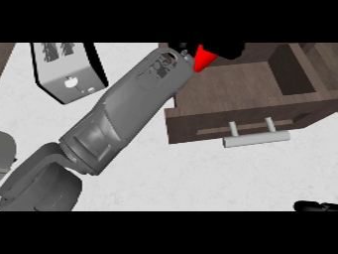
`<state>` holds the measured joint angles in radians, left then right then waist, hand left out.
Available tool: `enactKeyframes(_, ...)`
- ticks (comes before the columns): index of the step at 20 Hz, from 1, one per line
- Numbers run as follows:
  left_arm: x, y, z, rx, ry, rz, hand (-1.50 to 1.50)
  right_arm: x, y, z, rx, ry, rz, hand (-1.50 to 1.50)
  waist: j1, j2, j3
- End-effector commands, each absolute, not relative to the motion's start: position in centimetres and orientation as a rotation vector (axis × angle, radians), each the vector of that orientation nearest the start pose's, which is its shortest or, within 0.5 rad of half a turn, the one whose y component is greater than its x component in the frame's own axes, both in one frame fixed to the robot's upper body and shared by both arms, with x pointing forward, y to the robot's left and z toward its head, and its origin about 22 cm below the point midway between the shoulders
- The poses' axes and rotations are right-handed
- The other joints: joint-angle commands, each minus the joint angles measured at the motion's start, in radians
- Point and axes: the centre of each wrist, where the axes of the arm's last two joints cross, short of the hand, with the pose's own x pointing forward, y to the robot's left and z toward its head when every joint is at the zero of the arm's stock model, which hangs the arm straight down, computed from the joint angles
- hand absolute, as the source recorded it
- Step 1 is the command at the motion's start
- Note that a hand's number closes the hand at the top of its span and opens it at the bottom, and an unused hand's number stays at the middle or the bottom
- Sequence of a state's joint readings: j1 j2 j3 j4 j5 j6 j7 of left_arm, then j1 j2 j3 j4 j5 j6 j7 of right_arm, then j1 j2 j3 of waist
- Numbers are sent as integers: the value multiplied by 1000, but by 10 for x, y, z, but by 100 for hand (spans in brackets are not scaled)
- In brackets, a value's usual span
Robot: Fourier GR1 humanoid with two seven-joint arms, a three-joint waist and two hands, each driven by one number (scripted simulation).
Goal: Pick up the can, place it into the drawer and close the drawer
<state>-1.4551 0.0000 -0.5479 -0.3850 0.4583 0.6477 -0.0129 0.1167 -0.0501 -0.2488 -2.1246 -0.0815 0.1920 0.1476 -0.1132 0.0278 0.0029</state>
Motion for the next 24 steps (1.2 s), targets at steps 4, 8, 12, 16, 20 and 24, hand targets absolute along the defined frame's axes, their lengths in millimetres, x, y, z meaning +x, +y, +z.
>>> enactKeyframes(4, 429, -5, 165, 327, -1775, -269, -150, 187, -300, 114, -152, -1879, 53, -150, -12, 4, 0)
enactKeyframes(8, 432, 0, 160, 353, -1765, -233, -150, 187, -298, 117, -137, -1891, 38, -150, -22, 9, 0)
enactKeyframes(12, 429, 0, 153, 369, -1776, -216, -150, 184, -294, 114, -120, -1891, 52, -150, -21, 5, 0)
enactKeyframes(16, 430, -6, 167, 362, -1779, -166, -150, 179, -286, 117, -134, -1912, 50, -150, -28, 6, 0)
enactKeyframes(20, 432, -7, 176, 323, -1767, -157, -150, 180, -292, 129, -285, -1958, 164, -150, -16, 7, -1)
enactKeyframes(24, 428, -8, 170, 279, -1753, -110, -150, 176, -284, 150, -379, -2000, 312, -150, -12, 2, -2)
